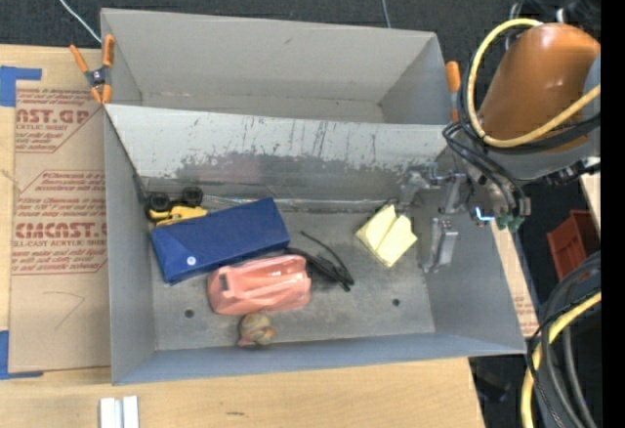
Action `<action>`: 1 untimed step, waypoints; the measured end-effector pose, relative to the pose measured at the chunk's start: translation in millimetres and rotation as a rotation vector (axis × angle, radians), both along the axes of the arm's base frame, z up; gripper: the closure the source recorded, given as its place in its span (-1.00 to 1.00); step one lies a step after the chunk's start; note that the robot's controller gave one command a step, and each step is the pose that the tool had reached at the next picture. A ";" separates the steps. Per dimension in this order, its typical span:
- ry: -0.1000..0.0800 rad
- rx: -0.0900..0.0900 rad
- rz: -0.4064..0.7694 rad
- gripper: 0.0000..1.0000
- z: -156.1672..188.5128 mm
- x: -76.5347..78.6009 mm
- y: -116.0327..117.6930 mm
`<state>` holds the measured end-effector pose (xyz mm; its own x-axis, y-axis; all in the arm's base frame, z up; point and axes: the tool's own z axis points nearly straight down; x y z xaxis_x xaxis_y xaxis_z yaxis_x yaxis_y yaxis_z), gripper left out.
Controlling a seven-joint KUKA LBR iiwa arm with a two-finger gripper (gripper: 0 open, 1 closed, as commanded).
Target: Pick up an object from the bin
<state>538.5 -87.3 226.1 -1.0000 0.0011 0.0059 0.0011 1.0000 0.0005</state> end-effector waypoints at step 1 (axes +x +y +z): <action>-0.008 -0.001 0.002 -1.00 4.9 1.4 0.6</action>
Offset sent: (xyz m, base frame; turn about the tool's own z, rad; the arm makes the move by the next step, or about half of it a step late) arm -0.0137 0.0821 -0.1561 0.3268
